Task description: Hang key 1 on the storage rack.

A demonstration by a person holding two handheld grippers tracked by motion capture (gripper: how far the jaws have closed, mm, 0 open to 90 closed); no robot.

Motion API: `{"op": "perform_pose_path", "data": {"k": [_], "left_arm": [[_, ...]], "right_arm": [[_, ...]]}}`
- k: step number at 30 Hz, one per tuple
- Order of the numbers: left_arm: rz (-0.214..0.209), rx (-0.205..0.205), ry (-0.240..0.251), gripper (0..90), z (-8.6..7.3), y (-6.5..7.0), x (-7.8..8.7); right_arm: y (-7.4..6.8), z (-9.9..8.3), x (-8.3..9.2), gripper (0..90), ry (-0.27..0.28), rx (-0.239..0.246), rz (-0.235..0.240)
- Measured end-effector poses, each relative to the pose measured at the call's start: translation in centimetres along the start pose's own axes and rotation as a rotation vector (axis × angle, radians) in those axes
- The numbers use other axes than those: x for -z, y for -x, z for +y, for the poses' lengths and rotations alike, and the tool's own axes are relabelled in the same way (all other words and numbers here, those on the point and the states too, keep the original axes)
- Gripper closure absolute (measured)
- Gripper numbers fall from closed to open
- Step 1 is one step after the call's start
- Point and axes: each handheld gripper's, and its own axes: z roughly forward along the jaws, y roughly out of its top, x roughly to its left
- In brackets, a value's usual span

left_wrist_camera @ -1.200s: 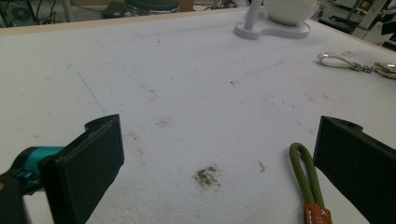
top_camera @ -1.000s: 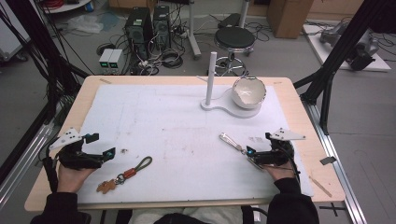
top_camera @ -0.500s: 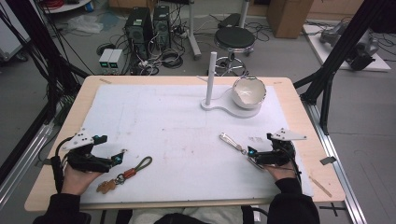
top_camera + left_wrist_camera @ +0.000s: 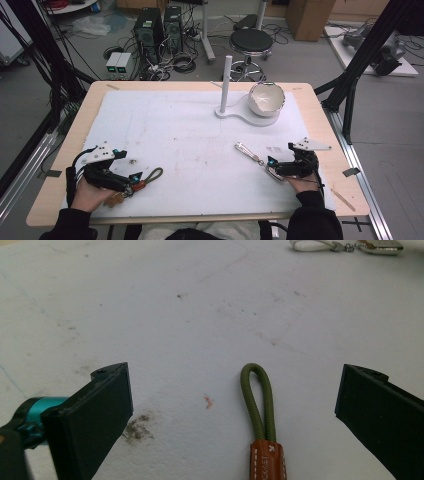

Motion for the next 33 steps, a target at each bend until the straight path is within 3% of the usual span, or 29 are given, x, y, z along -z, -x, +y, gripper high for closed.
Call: {"op": "perform_pose_path", "data": {"k": [4, 5, 10, 13, 19, 24, 28, 30, 33], "left_arm": [[-0.013, 0.0, -0.038, 2.4, -0.4, 0.5, -0.3], [-0.014, -0.015, -0.067, 2.4, -0.6, 0.8, -0.4], [-0.026, -0.029, -0.101, 2.4, -0.8, 1.2, -0.7], [-0.038, -0.049, -0.149, 2.4, -1.1, 1.5, -0.9], [-0.048, -0.078, -0.199, 6.5, -1.4, 1.9, -1.3], [-0.05, -0.077, -0.231, 7.0, -1.6, 1.9, -1.5], [-0.064, -0.097, -0.263, 12.7, -1.7, 2.1, -1.7], [-0.083, -0.099, -0.278, 20.2, -1.8, 2.1, -1.7], [-0.08, -0.096, -0.294, 28.8, -1.8, 2.1, -1.8]], "right_arm": [[0.0, -0.1, 0.0, 0.6, -0.002, 0.0, -0.005], [0.0, -0.1, 0.0, 0.6, -0.003, 0.002, -0.004], [0.0, -0.1, -0.1, 0.6, -0.011, 0.007, -0.007], [-0.1, -0.1, 0.0, 0.6, -0.01, 0.005, -0.007], [-0.2, -0.1, -0.1, 0.6, -0.017, 0.009, -0.008], [-0.2, -0.1, -0.1, 0.6, -0.023, 0.009, -0.01], [-0.2, -0.2, -0.2, 0.6, -0.026, 0.016, -0.01], [-0.2, -0.2, -0.2, 0.6, -0.028, 0.014, -0.009], [-0.3, -0.1, -0.1, 0.6, -0.024, 0.016, -0.014]]}}
